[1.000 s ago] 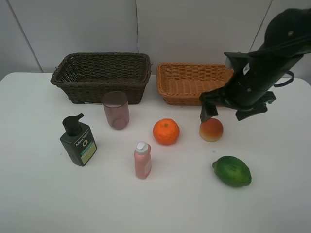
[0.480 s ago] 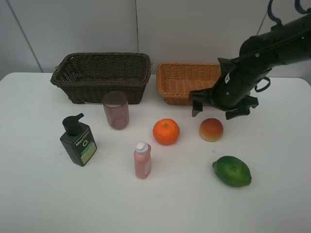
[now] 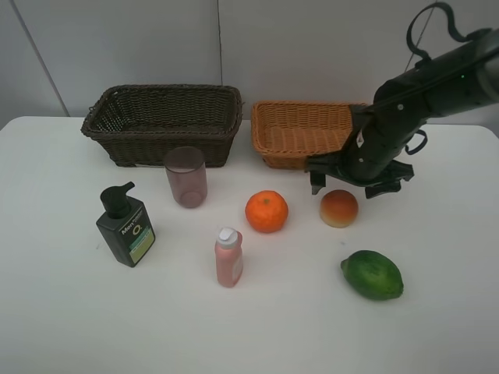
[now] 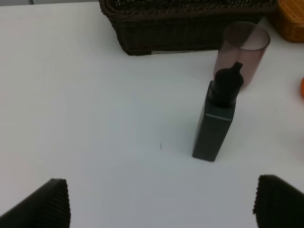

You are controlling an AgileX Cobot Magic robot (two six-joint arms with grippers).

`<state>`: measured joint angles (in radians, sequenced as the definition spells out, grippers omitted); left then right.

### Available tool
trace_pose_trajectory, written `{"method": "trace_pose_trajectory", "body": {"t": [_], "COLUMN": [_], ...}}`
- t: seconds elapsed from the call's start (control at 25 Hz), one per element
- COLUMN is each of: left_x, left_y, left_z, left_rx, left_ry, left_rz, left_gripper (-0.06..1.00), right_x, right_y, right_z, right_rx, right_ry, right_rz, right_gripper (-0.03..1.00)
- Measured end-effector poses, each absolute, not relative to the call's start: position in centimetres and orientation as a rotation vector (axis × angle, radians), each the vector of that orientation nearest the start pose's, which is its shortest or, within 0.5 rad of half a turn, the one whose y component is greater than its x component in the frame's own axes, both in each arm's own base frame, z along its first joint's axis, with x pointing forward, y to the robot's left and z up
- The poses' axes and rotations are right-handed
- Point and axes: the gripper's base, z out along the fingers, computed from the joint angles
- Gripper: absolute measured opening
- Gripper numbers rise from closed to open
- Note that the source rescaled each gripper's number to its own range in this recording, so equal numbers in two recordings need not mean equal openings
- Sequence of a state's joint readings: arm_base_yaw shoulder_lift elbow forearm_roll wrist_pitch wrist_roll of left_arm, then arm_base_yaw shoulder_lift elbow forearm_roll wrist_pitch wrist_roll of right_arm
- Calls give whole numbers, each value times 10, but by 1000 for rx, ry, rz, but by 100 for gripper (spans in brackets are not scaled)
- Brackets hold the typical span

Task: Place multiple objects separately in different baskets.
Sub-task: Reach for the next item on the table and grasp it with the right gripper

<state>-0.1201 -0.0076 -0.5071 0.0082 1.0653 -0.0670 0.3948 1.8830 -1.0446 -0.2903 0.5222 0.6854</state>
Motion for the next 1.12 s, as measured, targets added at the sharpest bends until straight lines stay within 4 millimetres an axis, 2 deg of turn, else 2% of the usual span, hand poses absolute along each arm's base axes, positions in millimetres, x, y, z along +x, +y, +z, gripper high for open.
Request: {"method": "trace_pose_trajectory", "body": {"t": [0.24,0.68,0.76,0.8,0.88,0.92,0.96,1.0,1.12], "left_x": [-7,-7,-7,-7,-7,-7,-7,-7,-7], "left_y": [2,2,2,2,2,2,2,2,2], "left_z": [279,279,279,279,279,279,279,279,279], "left_rx": [54,54,54,54,54,54,54,54,54], "left_ry": [2035,2035,2035,2035,2035,2035,2035,2035,2035], "left_rz": [-108,-108,-108,-108,-108,-108,-108,-108,-108], "left_gripper": [100,100,100,100,100,100,100,100,100], "right_x": [328,327,327,327,326,326,326,326,326], "right_y": [123,126,128,128,131,132,133,133,133], "right_z": [120,103,102,101,100,100,100,100,100], "right_rx": [79,54,31,15,0,-5,-8,-9,-9], "right_ry": [2843,2884,2885,2886,2886,2885,2884,2884,2884], "right_rz": [-39,-65,-78,-89,-89,-89,-88,-88,-88], "right_gripper": [93,93,88,81,55,29,8,0,0]}}
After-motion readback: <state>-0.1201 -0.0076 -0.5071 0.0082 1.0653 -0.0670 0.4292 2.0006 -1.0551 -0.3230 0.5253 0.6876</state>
